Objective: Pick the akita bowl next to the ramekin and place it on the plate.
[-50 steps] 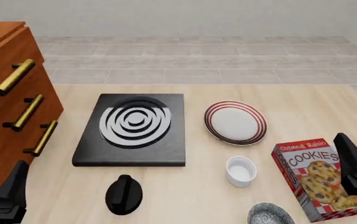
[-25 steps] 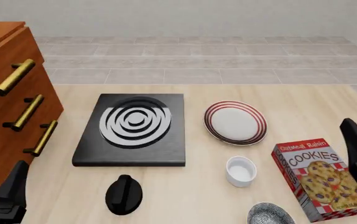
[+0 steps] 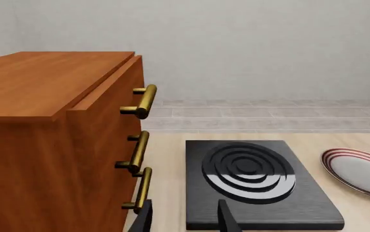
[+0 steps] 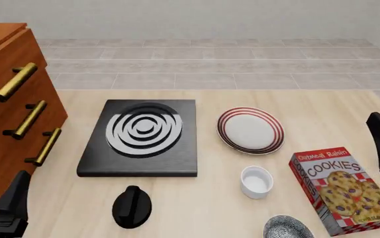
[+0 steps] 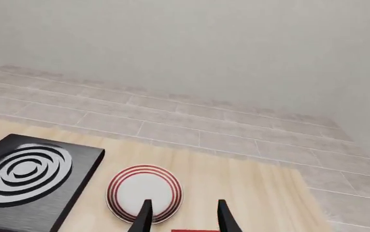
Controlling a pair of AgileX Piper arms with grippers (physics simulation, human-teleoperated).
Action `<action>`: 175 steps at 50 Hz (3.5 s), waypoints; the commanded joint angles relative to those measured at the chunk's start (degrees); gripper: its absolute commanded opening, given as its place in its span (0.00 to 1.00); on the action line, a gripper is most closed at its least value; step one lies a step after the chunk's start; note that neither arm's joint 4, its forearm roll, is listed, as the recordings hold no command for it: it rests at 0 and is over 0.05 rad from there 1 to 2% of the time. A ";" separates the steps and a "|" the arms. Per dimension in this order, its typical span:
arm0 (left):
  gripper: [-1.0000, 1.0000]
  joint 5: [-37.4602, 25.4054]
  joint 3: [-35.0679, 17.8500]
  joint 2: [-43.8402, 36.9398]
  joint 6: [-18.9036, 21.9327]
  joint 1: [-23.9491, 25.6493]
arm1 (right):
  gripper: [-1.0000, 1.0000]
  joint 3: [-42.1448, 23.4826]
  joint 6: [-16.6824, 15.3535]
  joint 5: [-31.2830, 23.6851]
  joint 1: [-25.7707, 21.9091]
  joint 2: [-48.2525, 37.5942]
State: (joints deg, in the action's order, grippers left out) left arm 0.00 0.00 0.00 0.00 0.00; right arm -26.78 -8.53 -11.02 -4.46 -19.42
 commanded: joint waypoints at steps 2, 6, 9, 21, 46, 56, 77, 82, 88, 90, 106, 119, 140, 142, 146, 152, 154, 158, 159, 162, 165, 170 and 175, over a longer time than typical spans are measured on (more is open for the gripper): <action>1.00 0.00 0.00 0.00 0.00 0.00 | 1.00 -4.02 0.19 -3.57 -1.49 -0.39; 1.00 0.00 0.00 0.00 0.00 0.00 | 1.00 -5.29 -0.40 -5.06 -1.58 0.11; 1.00 0.00 0.00 0.00 0.00 0.00 | 1.00 -6.31 -0.68 -6.12 -1.63 0.25; 1.00 0.00 0.00 0.00 0.00 0.00 | 1.00 -9.13 0.50 -9.12 -3.15 -0.26; 1.00 0.00 0.00 0.00 0.00 0.00 | 1.00 -13.96 2.56 -15.82 -5.15 -3.09; 1.00 0.00 0.00 0.00 0.00 0.00 | 1.00 -15.69 3.72 -18.79 -5.83 -5.64; 1.00 0.00 0.00 0.00 0.00 0.00 | 1.00 -12.14 3.86 -20.37 -6.78 -8.96; 1.00 0.00 0.00 0.00 0.00 0.00 | 1.00 -11.23 5.39 -20.25 -7.16 -10.20; 1.00 0.00 0.00 0.00 0.00 0.00 | 1.00 -11.22 5.78 -20.67 -7.19 -10.77; 1.00 0.00 0.00 0.00 0.00 0.00 | 1.00 -11.20 5.40 -21.92 -6.26 -11.13; 1.00 0.00 0.00 0.00 0.00 0.00 | 1.00 -9.63 6.40 -23.23 -5.04 -13.32; 1.00 0.00 0.00 0.00 0.00 0.00 | 1.00 -8.52 8.63 -25.68 -5.24 -13.07; 1.00 0.00 0.00 0.00 0.00 0.00 | 1.00 -6.80 7.61 -30.11 -3.93 -11.00; 1.00 0.00 0.00 0.00 0.00 0.00 | 1.00 -6.49 7.61 -30.11 -3.99 -10.96; 1.00 0.00 0.00 0.00 0.00 0.00 | 1.00 -5.86 8.25 -30.15 -4.67 -10.99; 1.00 0.00 0.00 0.00 0.00 0.00 | 1.00 -4.55 9.03 -29.38 -5.37 -11.40; 1.00 0.00 0.00 0.00 0.00 0.00 | 1.00 -4.30 9.00 -29.19 -5.33 -11.47; 1.00 0.00 0.00 0.00 0.00 0.00 | 1.00 -3.63 9.48 -28.97 -5.80 -11.70; 1.00 0.00 0.00 0.00 0.00 0.00 | 1.00 -3.42 9.49 -28.87 -5.83 -11.70; 1.00 0.00 0.00 0.00 0.00 0.00 | 1.00 -2.61 9.55 -28.31 -5.91 -11.86; 1.00 0.00 0.00 0.00 0.00 0.00 | 1.00 -1.49 9.71 -27.60 -5.95 -12.19; 1.00 0.00 0.00 0.00 0.00 0.00 | 1.00 0.46 9.97 -26.67 -6.04 -12.55; 1.00 0.00 0.00 0.00 0.00 0.00 | 1.00 2.13 10.72 -25.59 -6.60 -13.09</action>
State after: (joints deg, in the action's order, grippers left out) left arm 0.00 0.00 0.00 0.00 0.00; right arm -27.67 1.21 -38.31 -10.37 -31.69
